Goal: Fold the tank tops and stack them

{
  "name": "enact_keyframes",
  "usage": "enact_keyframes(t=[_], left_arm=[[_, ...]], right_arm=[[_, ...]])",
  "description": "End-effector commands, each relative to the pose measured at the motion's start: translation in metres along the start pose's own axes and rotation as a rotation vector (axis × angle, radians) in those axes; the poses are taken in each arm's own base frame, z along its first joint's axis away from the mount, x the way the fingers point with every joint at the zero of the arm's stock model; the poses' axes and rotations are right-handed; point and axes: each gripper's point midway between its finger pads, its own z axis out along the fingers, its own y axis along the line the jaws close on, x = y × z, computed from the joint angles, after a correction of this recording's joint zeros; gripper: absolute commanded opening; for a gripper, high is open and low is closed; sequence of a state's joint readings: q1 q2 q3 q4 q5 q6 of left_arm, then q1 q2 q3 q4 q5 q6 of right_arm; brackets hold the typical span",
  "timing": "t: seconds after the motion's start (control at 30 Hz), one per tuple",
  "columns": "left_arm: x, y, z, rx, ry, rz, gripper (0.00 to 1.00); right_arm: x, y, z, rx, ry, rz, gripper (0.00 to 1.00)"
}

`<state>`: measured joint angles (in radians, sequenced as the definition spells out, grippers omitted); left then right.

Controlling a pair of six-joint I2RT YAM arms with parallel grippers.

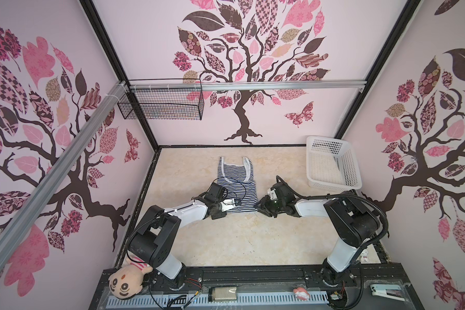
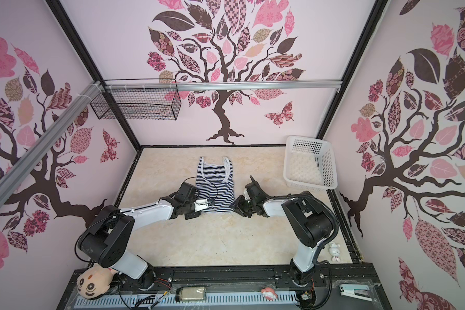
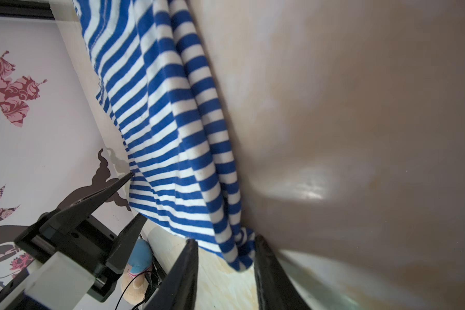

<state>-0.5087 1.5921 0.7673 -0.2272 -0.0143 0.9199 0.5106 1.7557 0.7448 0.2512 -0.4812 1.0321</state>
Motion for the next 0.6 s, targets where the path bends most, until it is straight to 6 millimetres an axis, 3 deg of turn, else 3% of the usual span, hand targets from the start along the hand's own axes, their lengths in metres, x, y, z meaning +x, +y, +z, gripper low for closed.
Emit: enact_keyframes(t=[0.0, 0.2, 0.57], left_arm=[[0.033, -0.035, 0.008, 0.112, 0.109, -0.001, 0.42], [0.033, -0.033, 0.007, 0.127, 0.125, -0.013, 0.27], [0.017, -0.037, -0.02, 0.169, 0.052, -0.038, 0.26]], right_arm=[[0.001, -0.027, 0.002, 0.082, -0.01, 0.049, 0.25], [0.001, -0.019, -0.003, 0.059, -0.014, 0.025, 0.05], [0.006, 0.003, -0.022, -0.004, -0.021, -0.021, 0.0]])
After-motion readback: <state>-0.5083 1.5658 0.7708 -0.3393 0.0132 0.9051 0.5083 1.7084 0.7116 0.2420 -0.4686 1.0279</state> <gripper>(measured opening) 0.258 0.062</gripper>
